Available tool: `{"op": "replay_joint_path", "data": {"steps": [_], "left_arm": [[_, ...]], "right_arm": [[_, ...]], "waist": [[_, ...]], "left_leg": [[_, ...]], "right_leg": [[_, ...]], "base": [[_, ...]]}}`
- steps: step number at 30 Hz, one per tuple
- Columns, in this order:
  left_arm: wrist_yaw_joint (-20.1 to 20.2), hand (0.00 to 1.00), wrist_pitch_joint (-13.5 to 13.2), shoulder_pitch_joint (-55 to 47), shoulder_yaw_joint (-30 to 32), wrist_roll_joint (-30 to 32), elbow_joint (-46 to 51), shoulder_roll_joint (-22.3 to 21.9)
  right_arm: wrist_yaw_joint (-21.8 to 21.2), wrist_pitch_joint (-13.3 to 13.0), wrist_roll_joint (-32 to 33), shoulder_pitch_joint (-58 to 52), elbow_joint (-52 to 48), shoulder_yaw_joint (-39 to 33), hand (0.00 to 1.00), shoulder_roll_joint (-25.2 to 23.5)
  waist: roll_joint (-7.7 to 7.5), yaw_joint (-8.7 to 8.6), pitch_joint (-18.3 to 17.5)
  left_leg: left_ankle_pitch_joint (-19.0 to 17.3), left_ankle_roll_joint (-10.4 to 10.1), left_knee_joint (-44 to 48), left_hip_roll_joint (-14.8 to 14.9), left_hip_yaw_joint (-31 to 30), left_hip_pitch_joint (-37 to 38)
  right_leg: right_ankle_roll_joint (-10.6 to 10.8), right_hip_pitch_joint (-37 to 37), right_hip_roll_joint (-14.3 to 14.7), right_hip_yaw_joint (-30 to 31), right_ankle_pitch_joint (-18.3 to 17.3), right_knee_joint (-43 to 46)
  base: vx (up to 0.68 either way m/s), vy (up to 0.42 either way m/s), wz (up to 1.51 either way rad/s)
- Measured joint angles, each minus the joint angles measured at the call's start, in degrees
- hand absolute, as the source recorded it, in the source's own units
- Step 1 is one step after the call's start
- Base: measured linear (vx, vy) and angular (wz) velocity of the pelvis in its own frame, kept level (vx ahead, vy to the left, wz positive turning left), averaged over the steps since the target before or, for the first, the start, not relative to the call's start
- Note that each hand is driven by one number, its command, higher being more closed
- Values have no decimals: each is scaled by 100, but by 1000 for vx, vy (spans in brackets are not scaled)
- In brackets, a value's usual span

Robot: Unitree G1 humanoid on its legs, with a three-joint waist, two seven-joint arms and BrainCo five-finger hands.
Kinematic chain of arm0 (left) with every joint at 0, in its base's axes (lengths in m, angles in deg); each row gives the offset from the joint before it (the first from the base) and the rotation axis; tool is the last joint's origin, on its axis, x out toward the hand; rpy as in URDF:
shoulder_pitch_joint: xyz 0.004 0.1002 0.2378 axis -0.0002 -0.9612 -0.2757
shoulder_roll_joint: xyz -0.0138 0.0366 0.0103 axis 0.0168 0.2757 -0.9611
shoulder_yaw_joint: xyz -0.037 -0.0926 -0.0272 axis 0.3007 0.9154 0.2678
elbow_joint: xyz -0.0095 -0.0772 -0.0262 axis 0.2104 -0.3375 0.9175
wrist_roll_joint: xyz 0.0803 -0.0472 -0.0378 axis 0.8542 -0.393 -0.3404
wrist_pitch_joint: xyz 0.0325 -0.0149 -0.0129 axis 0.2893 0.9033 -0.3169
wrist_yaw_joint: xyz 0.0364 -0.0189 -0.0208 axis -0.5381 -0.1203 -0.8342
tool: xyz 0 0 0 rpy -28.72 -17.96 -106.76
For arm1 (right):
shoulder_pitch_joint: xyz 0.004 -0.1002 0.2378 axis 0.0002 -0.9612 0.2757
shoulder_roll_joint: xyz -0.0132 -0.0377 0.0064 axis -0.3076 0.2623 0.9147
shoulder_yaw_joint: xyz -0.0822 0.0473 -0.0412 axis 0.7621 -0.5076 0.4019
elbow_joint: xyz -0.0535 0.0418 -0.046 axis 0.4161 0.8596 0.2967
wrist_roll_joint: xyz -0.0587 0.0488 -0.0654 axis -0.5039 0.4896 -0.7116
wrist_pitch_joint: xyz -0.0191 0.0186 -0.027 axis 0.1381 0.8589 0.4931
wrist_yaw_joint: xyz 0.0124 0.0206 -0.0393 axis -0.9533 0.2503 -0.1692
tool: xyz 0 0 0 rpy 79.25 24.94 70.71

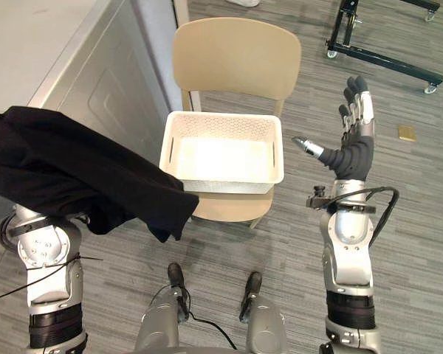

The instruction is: Pick up the laundry basket with both hands and put the clothes into the washing machine.

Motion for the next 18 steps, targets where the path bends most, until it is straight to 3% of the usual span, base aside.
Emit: {"op": "replay_joint_path", "data": {"steps": [4, 6, 7, 9, 12, 13, 15, 17, 18], "left_arm": [[122, 100, 0, -397, 32, -78, 9, -92], [160, 100, 1, -582, 29, -115, 98, -224], [205, 100, -1, -693, 5, -115, 177, -302], [239, 100, -3, -785, -35, -116, 199, -335], [296, 100, -12, -813, -125, -122, 206, -361], [345, 100, -19, -814, -180, -123, 206, -399], [353, 100, -21, -764, -252, -118, 189, -361], [341, 100, -19, -753, -346, -106, 135, -364], [331, 100, -2, -724, -407, -94, 50, -354]], "right_arm": [[-6, 4, -5, 254, 293, 46, 0, -54], [-11, 36, -20, 179, 307, 56, 0, -149], [-12, 81, -31, 44, 307, 38, 0, -229], [-10, 112, -58, -256, 306, -88, 0, -391], [0, 233, -287, -563, 268, -595, 0, -589], [16, 261, -377, -580, 262, -743, 0, -589], [121, 299, -513, -608, 257, -867, 0, -691], [144, 418, -624, -705, 240, -784, 0, -783], [153, 489, -687, -707, 239, -648, 0, -891]], "waist": [[-14, 180, -7], [-14, 241, -7], [-13, 260, -6], [-33, 233, -17], [-94, -1, -123], [20, 113, -201], [33, 104, -219], [33, 130, -225], [32, 119, -228]], "left_leg": [[-24, -67, 208, -68, -521, -76], [-221, -30, 456, -67, -567, -20], [-501, 17, 680, -54, -563, 61], [-855, 56, 1041, -88, -543, 88], [-928, 122, 1473, -180, -306, -21], [-1137, 91, 1731, -188, -322, -60], [-1370, 298, 1846, -478, -269, -221], [-1448, 568, 1899, -671, -144, -262], [-1440, 851, 1925, -749, -86, -241]], "right_leg": [[8, -25, -109, -63, -109, 363], [15, 90, -227, -124, -235, 624], [46, 285, -281, -215, -320, 734], [156, 642, -396, -380, -442, 784], [401, 1024, -742, -823, -420, 512], [487, 999, -835, -812, -313, 487], [504, 908, -1110, -744, -261, 557], [213, 732, -1074, -146, -357, 690], [214, 542, -929, 354, -671, 1430]], "base": [[23, -48, 13], [3, -2, 31], [-45, 75, 44], [-77, 109, 58], [-47, 148, 88], [-12, 254, 25], [-26, 262, 20], [-7, 224, 20], [27, 174, 24]]}}
